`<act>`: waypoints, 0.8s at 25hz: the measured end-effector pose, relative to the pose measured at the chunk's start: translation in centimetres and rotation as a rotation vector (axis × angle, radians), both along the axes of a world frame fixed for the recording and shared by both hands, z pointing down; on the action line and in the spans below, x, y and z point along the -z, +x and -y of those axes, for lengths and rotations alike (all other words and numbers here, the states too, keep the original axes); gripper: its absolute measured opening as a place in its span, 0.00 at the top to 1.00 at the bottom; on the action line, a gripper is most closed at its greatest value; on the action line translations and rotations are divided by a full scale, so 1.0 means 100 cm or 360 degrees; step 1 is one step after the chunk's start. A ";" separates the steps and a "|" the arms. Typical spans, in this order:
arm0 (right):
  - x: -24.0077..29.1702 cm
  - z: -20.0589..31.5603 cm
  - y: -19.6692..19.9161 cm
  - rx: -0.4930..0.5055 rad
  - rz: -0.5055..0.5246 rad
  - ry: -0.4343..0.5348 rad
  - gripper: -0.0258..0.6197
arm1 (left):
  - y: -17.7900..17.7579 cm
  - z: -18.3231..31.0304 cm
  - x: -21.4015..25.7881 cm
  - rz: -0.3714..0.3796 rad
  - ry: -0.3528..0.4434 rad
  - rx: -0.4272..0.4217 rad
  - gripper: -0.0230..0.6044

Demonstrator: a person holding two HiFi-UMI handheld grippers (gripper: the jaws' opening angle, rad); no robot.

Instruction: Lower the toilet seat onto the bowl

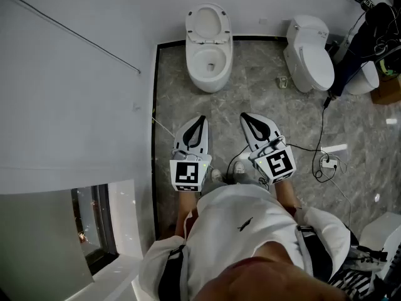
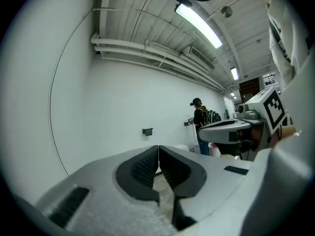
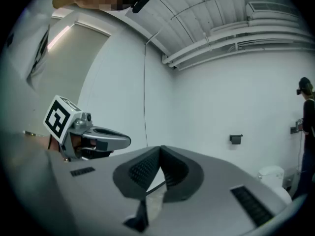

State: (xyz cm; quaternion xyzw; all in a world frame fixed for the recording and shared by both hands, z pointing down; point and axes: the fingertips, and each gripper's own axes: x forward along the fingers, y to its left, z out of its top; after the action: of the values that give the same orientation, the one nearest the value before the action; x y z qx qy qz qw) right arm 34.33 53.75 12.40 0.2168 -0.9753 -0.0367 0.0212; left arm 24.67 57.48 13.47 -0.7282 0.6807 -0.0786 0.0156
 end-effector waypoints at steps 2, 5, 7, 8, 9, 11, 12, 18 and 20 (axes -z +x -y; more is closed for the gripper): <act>-0.003 0.013 0.008 0.0001 0.0002 -0.0009 0.91 | 0.007 0.012 -0.003 0.0003 0.0002 0.0016 0.92; -0.008 0.029 0.018 0.0000 0.0013 -0.0028 0.91 | 0.018 0.026 -0.007 0.0012 -0.0004 0.0042 0.92; -0.012 0.037 0.026 0.0001 0.0013 -0.0041 0.91 | 0.026 0.031 -0.008 0.0015 -0.0013 0.0063 0.92; -0.014 0.042 0.028 0.0005 0.0007 -0.0039 0.91 | 0.030 0.034 -0.009 0.0017 -0.0016 0.0076 0.92; -0.015 0.046 0.030 0.0014 0.0001 -0.0031 0.91 | 0.033 0.037 -0.009 0.0021 -0.0017 0.0090 0.92; -0.015 0.053 0.032 0.0039 -0.0008 -0.0022 0.91 | 0.039 0.041 -0.010 0.0030 -0.0020 0.0111 0.92; -0.015 0.056 0.033 0.0046 -0.0012 -0.0027 0.91 | 0.042 0.043 -0.011 0.0037 -0.0023 0.0116 0.92; -0.014 0.072 0.033 0.0097 0.0015 -0.0032 0.91 | 0.046 0.056 -0.009 0.0067 -0.0026 0.0148 0.92; -0.014 0.074 0.028 0.0108 0.0011 -0.0030 0.91 | 0.042 0.059 -0.009 0.0066 -0.0024 0.0159 0.92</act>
State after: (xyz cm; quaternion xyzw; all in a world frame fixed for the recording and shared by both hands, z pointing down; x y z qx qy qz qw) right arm 37.11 46.32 13.80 0.1835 -0.9825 -0.0276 0.0187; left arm 28.87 51.62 14.35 -0.6917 0.7150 -0.0996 0.0202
